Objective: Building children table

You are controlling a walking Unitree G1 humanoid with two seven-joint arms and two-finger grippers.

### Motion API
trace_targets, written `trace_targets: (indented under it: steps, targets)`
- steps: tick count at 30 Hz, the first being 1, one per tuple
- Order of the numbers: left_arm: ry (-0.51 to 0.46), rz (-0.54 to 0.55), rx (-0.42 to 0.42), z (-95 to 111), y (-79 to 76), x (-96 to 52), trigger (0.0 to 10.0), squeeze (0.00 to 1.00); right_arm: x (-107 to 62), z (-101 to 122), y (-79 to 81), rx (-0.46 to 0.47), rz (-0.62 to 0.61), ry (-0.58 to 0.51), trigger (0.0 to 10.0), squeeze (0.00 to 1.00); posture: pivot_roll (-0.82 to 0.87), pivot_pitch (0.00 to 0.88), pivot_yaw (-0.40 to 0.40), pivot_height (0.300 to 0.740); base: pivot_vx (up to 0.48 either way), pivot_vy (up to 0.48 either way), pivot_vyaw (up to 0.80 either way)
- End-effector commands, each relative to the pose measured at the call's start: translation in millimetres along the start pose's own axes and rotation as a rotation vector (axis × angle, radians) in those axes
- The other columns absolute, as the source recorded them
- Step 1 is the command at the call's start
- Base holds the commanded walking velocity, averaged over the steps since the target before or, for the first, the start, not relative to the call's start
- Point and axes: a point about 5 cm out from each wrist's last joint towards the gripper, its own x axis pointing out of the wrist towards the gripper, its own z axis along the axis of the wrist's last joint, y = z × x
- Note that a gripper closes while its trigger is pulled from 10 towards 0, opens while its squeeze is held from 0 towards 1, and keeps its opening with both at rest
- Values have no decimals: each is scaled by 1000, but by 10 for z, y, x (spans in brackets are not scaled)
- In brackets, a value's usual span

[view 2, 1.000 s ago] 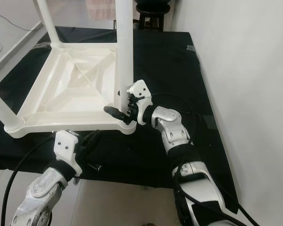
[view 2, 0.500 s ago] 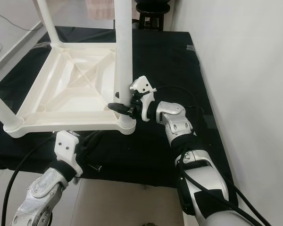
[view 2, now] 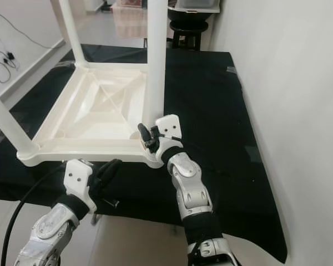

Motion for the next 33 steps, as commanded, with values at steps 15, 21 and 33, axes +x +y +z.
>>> trace_targets:
  steps: [15,21,33]
  targets:
    - [21,0,5,-24,-4,12,10000,0,63,308,12,21,428,-56,10000,0,82,100,-11,740,0,0,0]
    - [19,2,6,-23,-9,13,10000,0,42,338,-130,-64,597,-24,10000,0,86,102,-17,740,0,0,0]
    - [18,0,2,-12,1,1,0,0,51,309,-325,-46,779,67,0,0,119,104,-19,740,0,0,0]
